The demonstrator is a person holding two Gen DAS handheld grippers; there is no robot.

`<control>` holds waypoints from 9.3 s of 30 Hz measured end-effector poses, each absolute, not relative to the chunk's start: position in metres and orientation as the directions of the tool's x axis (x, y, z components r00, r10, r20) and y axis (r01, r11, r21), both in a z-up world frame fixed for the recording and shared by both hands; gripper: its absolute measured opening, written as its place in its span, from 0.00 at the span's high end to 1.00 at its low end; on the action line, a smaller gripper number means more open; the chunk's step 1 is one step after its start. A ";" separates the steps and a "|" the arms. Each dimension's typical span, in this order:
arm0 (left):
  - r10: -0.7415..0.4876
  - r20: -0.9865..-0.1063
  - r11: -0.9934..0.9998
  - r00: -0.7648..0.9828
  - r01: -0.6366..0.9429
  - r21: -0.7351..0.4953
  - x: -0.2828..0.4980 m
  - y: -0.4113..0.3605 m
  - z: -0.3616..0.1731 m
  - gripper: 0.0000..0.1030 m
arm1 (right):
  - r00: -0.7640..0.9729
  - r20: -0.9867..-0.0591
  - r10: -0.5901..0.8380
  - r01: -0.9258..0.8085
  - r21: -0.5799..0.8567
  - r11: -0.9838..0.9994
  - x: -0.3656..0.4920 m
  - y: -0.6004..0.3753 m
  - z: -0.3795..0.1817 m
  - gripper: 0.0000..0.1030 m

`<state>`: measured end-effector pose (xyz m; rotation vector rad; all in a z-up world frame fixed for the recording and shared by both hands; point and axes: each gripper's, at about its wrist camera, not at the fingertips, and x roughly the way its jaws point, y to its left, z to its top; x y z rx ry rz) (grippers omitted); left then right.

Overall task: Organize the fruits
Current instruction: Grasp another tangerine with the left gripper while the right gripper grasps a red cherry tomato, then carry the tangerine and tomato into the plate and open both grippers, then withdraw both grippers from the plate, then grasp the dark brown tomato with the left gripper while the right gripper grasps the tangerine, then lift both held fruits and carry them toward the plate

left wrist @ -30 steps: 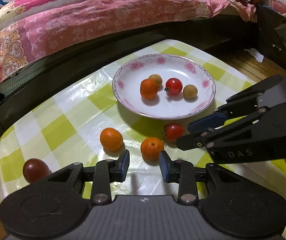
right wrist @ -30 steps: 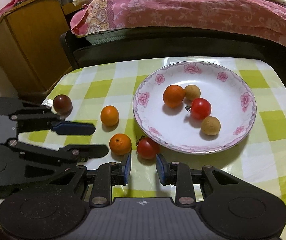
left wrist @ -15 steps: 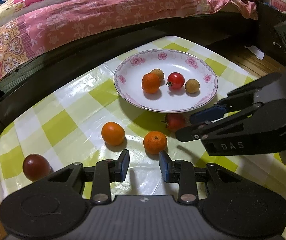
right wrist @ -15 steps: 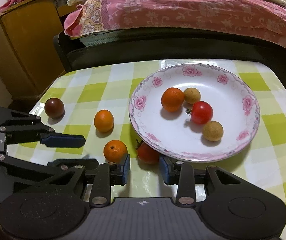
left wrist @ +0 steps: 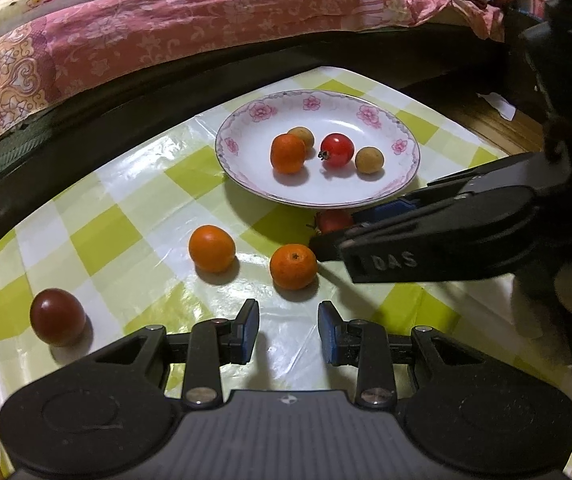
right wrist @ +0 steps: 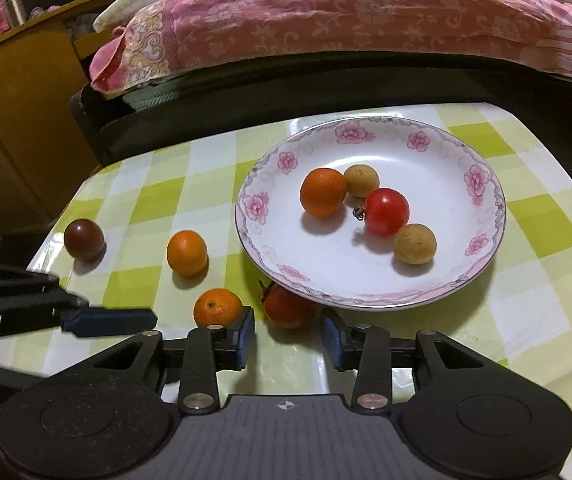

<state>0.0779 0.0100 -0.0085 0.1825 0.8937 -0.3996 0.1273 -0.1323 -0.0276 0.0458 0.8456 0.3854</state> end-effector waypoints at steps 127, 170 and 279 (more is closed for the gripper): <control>-0.180 -0.727 0.932 0.663 0.352 0.090 0.146 -0.053 -0.004 0.63 | 0.676 -0.706 0.210 -0.330 -0.036 0.943 0.159 -0.178 0.001 0.75; -0.158 -0.697 0.948 0.699 0.304 0.089 0.120 -0.020 0.016 0.62 | 0.710 -0.657 0.255 -0.330 0.009 0.944 0.148 -0.179 0.013 0.70; -0.222 -0.794 0.863 0.566 0.492 0.110 0.064 -0.020 -0.022 0.55 | 0.594 -0.774 0.219 -0.322 0.020 0.946 0.061 -0.172 -0.027 0.76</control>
